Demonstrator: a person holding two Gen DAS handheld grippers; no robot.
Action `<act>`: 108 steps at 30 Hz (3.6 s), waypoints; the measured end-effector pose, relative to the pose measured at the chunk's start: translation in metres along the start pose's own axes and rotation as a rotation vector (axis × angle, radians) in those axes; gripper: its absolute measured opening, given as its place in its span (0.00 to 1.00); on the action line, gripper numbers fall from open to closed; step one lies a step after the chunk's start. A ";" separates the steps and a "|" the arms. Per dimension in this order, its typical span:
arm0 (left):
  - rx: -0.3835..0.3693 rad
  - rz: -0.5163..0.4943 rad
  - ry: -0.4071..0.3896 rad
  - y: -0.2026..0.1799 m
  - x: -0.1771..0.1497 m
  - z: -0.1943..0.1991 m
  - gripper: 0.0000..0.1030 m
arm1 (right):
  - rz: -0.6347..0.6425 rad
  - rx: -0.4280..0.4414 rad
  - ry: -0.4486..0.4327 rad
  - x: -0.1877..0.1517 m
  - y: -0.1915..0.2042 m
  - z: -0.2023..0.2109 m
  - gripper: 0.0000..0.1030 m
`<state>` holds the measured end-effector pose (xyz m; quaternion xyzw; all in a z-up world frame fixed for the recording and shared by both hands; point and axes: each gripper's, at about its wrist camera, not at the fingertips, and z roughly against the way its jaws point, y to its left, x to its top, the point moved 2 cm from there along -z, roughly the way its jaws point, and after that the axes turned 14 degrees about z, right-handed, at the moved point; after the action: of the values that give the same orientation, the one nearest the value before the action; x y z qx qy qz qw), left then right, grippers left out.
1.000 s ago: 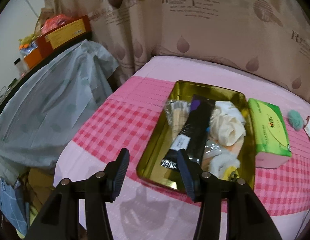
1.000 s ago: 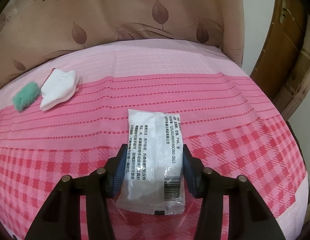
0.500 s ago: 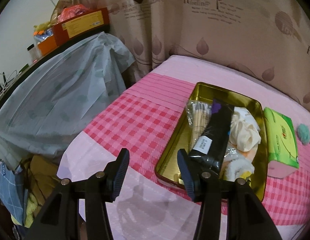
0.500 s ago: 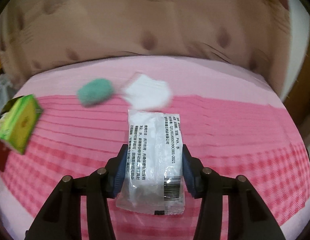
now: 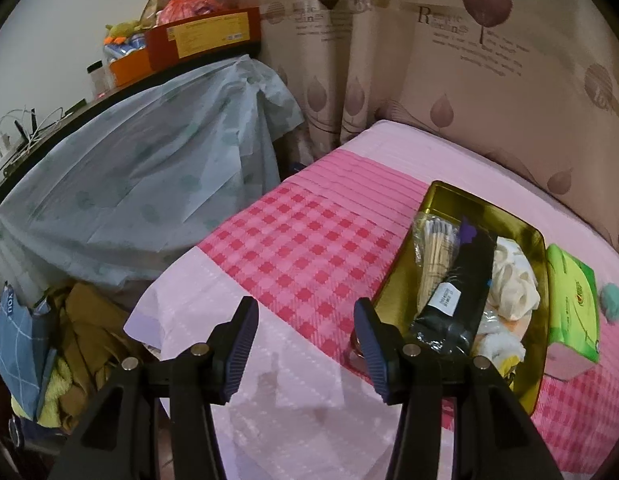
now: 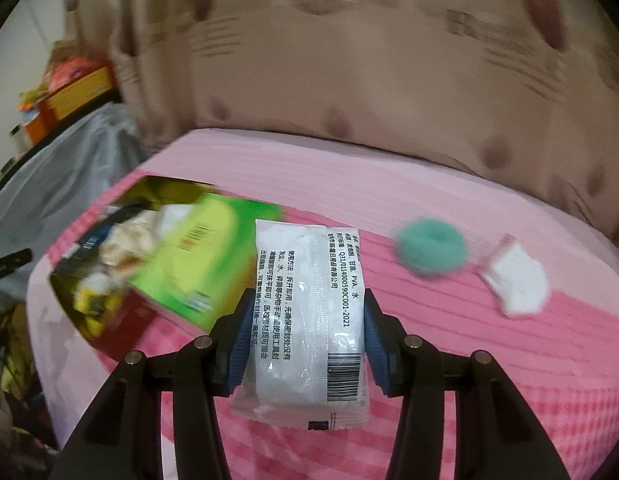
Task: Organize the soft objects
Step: 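Carry the white packet into the gold tin and open the right gripper, then grasp the white sock with the right gripper and lift it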
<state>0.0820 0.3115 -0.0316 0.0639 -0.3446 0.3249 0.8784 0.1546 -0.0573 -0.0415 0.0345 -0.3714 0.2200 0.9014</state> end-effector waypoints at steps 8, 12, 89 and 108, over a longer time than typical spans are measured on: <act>0.013 0.013 -0.001 0.004 0.002 -0.002 0.49 | 0.097 0.107 -0.029 0.059 0.084 -0.028 0.44; 0.024 0.018 0.001 0.006 0.003 -0.004 0.49 | 0.152 0.131 -0.018 0.074 0.117 -0.043 0.44; 0.026 -0.111 -0.061 -0.015 -0.006 -0.001 0.49 | -0.238 -0.279 0.111 -0.064 -0.169 -0.018 0.89; -0.188 -0.359 -0.054 -0.151 -0.039 0.027 0.50 | -0.308 -0.248 0.163 -0.064 -0.222 -0.095 0.76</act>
<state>0.1378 0.1638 -0.0196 0.0507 -0.3800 0.1274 0.9148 0.2699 -0.2596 -0.1311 -0.0382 -0.3118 0.0345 0.9488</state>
